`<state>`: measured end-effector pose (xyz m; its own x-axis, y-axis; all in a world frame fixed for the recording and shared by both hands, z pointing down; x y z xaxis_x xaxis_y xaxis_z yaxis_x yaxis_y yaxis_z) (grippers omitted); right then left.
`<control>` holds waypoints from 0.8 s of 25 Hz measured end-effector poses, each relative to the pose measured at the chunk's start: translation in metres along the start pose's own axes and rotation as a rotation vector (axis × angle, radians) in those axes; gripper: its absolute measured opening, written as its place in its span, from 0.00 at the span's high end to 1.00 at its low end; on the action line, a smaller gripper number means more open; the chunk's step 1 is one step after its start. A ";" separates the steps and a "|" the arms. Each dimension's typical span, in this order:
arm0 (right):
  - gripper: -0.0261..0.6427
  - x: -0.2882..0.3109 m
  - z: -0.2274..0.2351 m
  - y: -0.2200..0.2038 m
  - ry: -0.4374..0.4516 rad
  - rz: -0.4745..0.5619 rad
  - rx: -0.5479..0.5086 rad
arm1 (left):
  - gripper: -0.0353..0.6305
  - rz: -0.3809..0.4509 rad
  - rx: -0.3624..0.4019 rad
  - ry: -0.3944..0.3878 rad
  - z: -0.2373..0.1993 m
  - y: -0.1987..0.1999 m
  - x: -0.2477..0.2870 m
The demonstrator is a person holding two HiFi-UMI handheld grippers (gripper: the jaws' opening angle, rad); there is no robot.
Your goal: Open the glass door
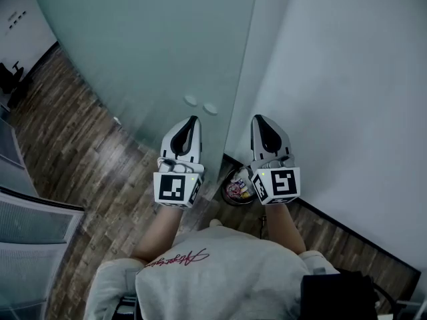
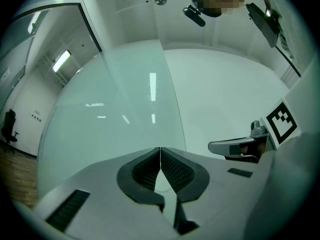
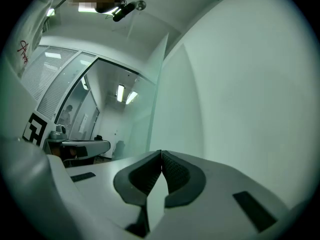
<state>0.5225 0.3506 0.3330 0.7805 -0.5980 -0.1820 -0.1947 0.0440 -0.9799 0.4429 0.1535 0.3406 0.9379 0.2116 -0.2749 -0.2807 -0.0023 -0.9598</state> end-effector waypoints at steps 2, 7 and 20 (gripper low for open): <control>0.94 -0.006 -0.002 0.002 -0.025 -0.001 -0.006 | 0.92 -0.004 -0.010 -0.019 0.003 0.001 0.002; 0.94 -0.014 -0.010 0.009 -0.074 0.016 -0.013 | 0.92 0.015 -0.007 -0.065 0.004 0.005 0.003; 0.94 -0.048 -0.058 0.023 -0.155 0.020 -0.022 | 0.92 0.013 -0.002 -0.171 0.000 0.021 -0.033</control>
<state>0.4461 0.3343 0.3241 0.8582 -0.4668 -0.2135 -0.2226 0.0363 -0.9742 0.4061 0.1467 0.3293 0.8858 0.3746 -0.2739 -0.2921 -0.0085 -0.9564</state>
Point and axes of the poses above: the fingertips, and each gripper's own axes: x forward along the fingers, z to its right, y out of its top, the point moved 9 cm from there along -x, backward along the fingers, and after that the axes turned 8 degrees about -y, right-handed, at the moved point
